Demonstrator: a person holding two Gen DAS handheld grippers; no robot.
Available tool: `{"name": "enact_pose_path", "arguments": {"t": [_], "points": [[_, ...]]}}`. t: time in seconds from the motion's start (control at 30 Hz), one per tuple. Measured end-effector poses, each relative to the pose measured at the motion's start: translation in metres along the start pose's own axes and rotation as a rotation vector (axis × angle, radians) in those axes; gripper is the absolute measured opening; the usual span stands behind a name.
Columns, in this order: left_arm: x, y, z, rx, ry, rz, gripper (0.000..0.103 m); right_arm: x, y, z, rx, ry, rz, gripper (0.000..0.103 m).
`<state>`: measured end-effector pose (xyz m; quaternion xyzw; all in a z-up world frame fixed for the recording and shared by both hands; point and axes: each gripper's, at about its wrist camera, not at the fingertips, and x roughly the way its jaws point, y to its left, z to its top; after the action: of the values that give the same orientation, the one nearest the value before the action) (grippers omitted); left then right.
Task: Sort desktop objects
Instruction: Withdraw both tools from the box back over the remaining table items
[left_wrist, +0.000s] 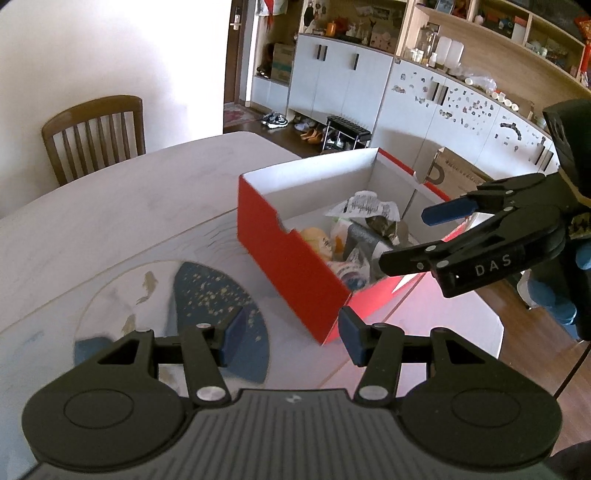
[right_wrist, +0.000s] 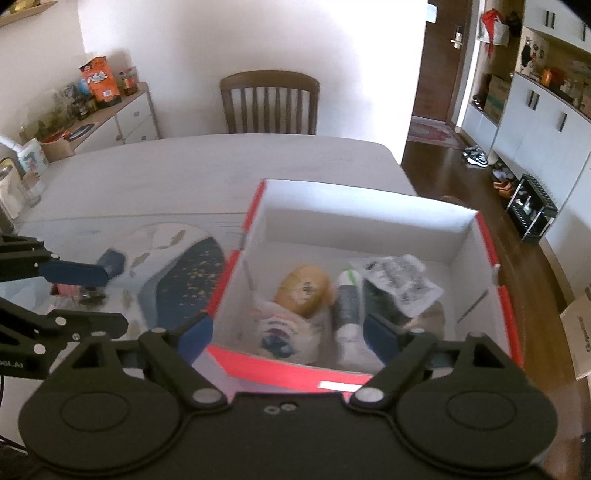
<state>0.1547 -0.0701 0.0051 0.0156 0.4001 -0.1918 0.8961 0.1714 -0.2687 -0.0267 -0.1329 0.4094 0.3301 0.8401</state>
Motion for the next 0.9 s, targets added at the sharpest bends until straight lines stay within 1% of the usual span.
{"name": "enact_pose_path", "arguments": {"t": [0.23,0.33,0.47,0.57,0.63,0.73,0.83,0.87,0.9], "points": [[-0.021,0.023,-0.021,-0.014,-0.005,0.021,0.054,0.006,0.035,0.002,-0.014,-0.001,0.018,0.092],[-0.028,0.034,-0.03,-0.024,-0.005,0.035,0.062,0.01,0.051,0.002,-0.022,0.002,0.023,0.094],[-0.038,0.047,-0.042,-0.038,-0.009,0.039,0.064,0.016,0.072,0.003,-0.029,0.001,0.031,0.094],[-0.044,0.056,-0.051,-0.045,-0.013,0.046,0.073,0.022,0.087,0.004,-0.034,0.001,0.035,0.094],[-0.047,0.062,-0.057,-0.049,-0.015,0.049,0.074,0.026,0.097,0.005,-0.04,0.003,0.038,0.094],[-0.051,0.071,-0.065,-0.055,-0.014,0.067,0.079,0.035,0.111,0.007,-0.044,0.011,0.035,0.094],[-0.054,0.08,-0.072,-0.065,-0.01,0.075,0.081,0.045,0.123,0.008,-0.043,0.022,0.037,0.094],[-0.054,0.083,-0.075,-0.067,-0.008,0.079,0.084,0.048,0.126,0.008,-0.043,0.027,0.04,0.094],[-0.055,0.086,-0.078,-0.069,-0.008,0.084,0.086,0.051,0.13,0.008,-0.045,0.03,0.042,0.094]]}}
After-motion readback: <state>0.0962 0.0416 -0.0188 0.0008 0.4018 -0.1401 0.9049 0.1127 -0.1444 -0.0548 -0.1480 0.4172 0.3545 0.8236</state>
